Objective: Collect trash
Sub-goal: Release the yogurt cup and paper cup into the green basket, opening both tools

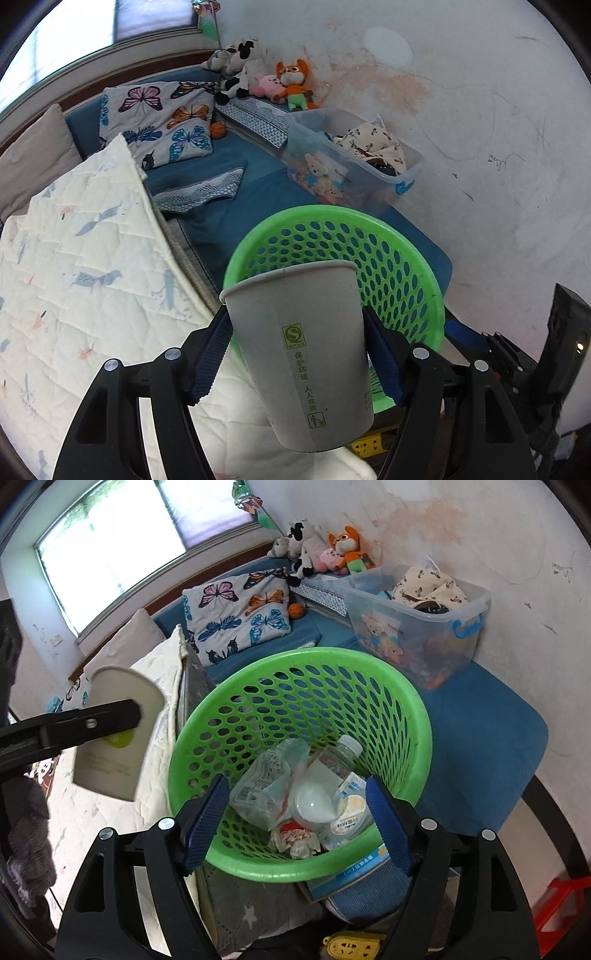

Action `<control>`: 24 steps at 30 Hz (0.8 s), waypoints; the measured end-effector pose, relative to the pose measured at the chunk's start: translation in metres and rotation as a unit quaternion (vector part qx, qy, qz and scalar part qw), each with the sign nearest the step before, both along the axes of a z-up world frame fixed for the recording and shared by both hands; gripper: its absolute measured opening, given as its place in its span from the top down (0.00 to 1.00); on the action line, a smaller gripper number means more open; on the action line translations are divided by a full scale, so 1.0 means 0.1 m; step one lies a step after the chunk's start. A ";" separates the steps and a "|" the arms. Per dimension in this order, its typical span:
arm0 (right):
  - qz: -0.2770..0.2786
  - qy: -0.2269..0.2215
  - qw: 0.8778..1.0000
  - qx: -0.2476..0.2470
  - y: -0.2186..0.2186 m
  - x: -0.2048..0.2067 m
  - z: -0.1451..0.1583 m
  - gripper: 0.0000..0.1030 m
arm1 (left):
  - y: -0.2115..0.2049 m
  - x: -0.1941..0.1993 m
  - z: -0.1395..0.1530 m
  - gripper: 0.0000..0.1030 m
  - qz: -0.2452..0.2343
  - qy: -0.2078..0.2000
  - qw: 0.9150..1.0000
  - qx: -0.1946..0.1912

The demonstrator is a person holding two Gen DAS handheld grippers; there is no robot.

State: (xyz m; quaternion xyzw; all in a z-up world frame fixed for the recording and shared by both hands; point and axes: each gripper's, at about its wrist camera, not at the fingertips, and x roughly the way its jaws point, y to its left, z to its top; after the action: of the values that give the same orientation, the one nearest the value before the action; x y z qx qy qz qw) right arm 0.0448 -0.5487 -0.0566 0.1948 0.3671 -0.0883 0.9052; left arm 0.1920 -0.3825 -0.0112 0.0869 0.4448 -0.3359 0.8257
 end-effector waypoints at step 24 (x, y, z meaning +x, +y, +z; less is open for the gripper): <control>0.009 -0.010 1.000 0.002 0.14 -0.18 0.03 0.23 | -0.07 -0.06 -0.06 0.21 -0.023 -0.008 1.000 -0.011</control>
State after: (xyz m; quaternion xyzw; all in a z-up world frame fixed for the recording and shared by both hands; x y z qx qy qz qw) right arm 0.0264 -0.5346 -0.0533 0.1942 0.3600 -0.0777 0.9092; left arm 0.1856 -0.3894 -0.0174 0.0909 0.4324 -0.3589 0.8222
